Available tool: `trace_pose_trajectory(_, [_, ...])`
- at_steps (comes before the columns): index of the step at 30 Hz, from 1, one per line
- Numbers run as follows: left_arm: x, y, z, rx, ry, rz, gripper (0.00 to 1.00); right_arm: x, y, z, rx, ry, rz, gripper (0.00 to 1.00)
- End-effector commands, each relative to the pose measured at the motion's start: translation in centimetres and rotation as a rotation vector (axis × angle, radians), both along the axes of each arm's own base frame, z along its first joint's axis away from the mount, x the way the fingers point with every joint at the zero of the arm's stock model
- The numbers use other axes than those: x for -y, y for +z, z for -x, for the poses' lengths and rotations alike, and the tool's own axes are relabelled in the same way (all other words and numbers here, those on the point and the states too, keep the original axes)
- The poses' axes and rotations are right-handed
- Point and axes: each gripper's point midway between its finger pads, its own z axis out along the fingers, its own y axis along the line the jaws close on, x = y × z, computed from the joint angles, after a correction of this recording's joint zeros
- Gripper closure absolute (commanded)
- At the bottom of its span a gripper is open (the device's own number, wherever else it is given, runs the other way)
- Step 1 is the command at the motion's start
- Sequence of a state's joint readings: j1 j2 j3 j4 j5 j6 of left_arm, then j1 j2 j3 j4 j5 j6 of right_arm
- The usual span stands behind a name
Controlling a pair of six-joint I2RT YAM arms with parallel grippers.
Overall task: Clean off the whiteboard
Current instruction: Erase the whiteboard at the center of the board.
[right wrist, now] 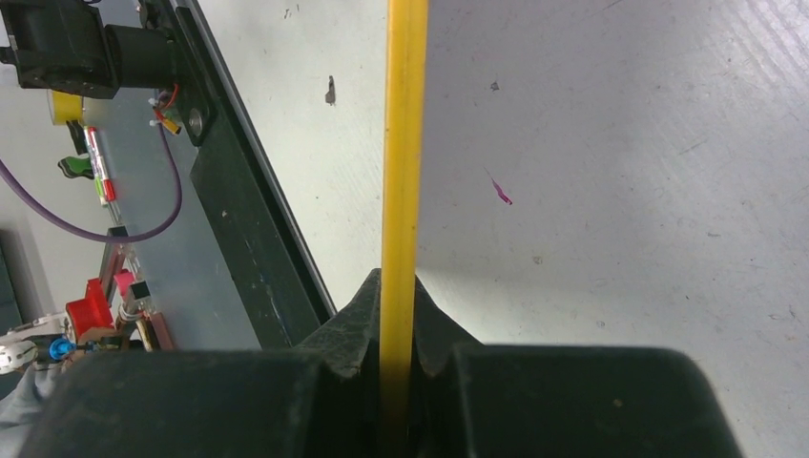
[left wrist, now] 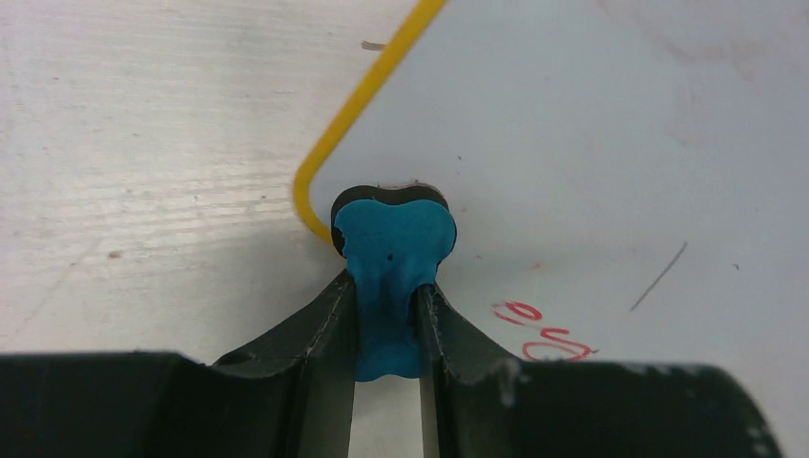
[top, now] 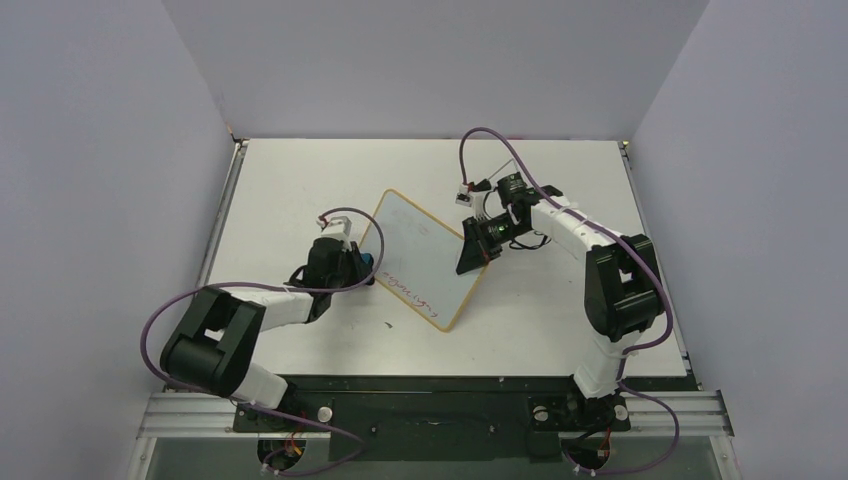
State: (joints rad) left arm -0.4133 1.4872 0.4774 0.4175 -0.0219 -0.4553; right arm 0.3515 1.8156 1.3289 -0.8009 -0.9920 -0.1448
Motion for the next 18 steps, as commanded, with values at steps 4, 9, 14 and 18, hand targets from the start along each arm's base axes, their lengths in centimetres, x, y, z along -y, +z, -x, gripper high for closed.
trace_pose_trajectory(4, [2.2,-0.5,0.0,-0.049,-0.072,0.021,1.0,-0.5,0.9,-0.3,0.079,0.034,-0.022,1.0])
trace_pose_trajectory(9, [7.9,-1.4,3.2,-0.062,-0.281,0.069,1.0,-0.5,0.9,-0.2,0.077,0.036,-0.025,1.0])
trace_pose_trajectory(14, [8.9,-0.2,4.5,-0.012,-0.301,0.097,1.0,-0.5,1.0,-0.3,0.079,0.036,-0.025,1.0])
trace_pose_trajectory(18, [5.8,1.2,2.9,0.055,-0.175,0.061,1.0,-0.5,1.0,-0.2,0.08,0.037,-0.025,1.0])
